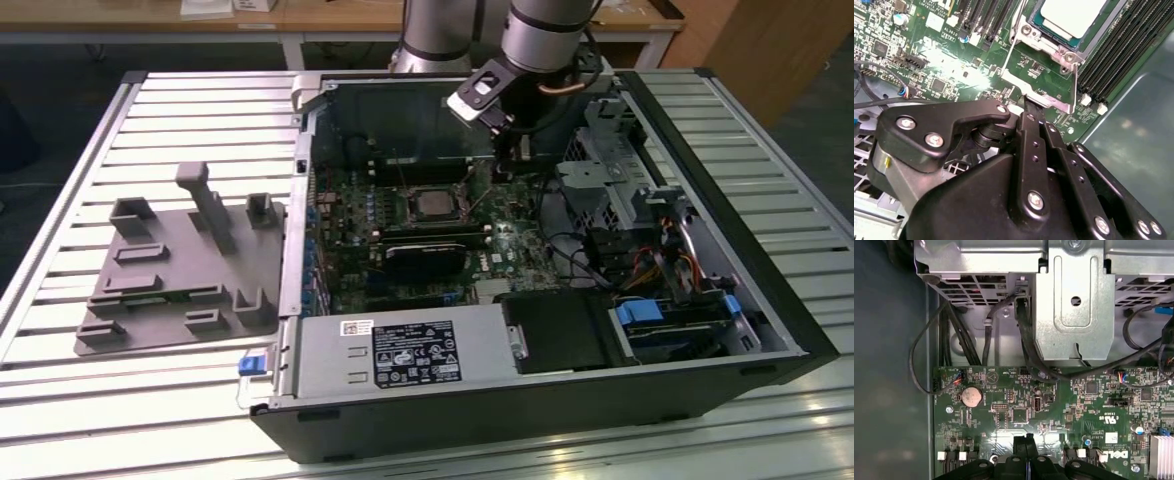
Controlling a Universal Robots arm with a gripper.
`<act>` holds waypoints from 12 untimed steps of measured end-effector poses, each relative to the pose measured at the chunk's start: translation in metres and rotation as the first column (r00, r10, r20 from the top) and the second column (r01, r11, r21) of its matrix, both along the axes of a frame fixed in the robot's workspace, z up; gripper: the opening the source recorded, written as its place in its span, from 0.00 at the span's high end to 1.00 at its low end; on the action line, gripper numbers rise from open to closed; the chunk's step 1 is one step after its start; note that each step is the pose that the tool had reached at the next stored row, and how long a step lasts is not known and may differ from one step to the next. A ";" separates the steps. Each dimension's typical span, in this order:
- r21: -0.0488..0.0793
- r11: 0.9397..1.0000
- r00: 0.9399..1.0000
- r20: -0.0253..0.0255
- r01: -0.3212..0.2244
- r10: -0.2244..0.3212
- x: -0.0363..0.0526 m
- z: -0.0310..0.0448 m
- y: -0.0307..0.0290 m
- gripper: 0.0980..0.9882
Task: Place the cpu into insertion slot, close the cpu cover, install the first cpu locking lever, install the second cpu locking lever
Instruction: 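Close the cpu cover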
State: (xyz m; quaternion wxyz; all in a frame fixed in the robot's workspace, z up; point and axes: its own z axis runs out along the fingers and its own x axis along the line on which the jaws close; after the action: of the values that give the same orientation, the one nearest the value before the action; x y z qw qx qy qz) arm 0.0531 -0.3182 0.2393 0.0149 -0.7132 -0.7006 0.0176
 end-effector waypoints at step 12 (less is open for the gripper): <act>0.001 1.000 1.000 0.001 0.000 0.000 -0.0208 0.0000 0.0001 1.00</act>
State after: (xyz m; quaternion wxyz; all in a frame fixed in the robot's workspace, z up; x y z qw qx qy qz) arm 0.0323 -0.3181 0.2394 0.0152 -0.7132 -0.7006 0.0169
